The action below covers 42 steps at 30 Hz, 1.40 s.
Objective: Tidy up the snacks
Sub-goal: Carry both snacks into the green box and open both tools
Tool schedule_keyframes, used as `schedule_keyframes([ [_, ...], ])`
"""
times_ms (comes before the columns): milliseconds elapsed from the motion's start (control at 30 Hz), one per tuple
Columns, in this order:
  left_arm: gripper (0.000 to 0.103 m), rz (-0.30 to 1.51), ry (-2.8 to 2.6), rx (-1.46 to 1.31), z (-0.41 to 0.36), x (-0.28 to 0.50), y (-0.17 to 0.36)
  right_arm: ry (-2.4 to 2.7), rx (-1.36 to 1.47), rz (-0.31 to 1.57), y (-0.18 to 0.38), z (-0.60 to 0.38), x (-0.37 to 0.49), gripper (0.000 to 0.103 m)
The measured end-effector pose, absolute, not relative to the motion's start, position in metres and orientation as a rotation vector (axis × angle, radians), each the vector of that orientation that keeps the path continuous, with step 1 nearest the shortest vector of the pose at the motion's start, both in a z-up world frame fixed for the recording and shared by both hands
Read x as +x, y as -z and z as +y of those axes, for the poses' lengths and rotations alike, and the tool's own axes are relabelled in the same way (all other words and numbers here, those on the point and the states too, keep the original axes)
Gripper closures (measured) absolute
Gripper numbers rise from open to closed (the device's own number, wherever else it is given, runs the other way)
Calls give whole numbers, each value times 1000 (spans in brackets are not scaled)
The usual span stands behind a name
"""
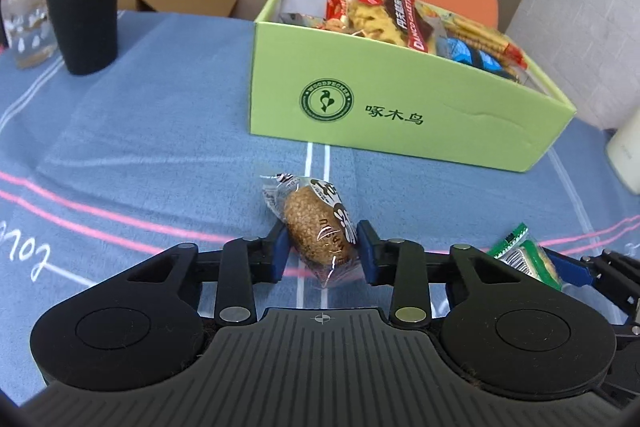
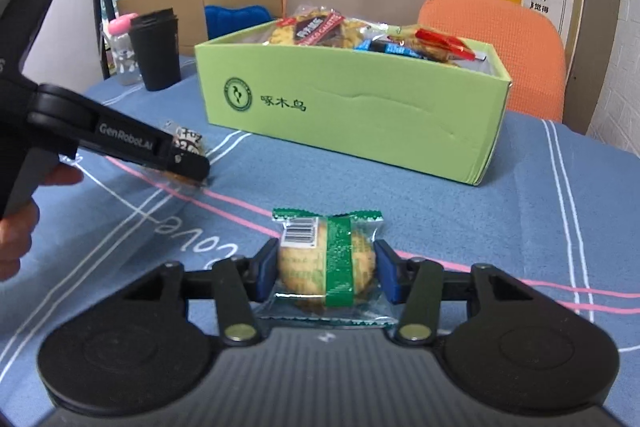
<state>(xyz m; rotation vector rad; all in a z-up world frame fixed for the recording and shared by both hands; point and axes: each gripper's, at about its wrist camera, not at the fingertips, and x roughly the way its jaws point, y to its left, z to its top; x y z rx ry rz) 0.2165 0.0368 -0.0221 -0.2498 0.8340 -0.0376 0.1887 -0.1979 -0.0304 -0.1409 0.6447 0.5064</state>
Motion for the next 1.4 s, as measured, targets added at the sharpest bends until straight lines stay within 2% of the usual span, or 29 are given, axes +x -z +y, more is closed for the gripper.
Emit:
schedule_keyframes([
  [133,92,821,90,-293,47,196,13,-520,-112,621,14,-201,176,51],
  [267,91,763,154,-324,56,193,-20,-543,-94,549,-17,-197,177,51],
  [433,90,668,194,-289,52,233,-72,-475,-101,431,-59,-200,222,51],
  [567,90,641,250,-321,35,289,-91,-381,-82,394,-68,-208,284,51],
  [733,90,652,257,-304,4,361,-82,-357,38,456,-46,-221,357,50],
  [900,89,720,244,-255,-9,407,-42,-411,56,515,-24,-208,379,44],
  [967,88,697,256,-267,-7,407,-40,-427,54,535,-20,-203,381,32],
  [1000,76,684,270,-275,-5,404,-41,-436,57,539,-19,-202,381,31],
  [1033,67,661,278,-280,-4,399,-45,-443,59,539,-20,-201,381,23],
  [1067,47,630,270,-275,-2,392,-50,-446,64,535,-22,-201,378,9],
  [1100,33,586,251,-257,-1,383,-57,-444,70,526,-25,-201,376,8],
  [1200,27,471,208,-189,2,354,-83,-458,72,481,-41,-205,368,8],
  [1267,24,436,189,-171,7,336,-95,-450,69,449,-51,-208,361,4],
  [1400,18,400,155,-169,15,292,-106,-451,64,399,-66,-210,349,4],
])
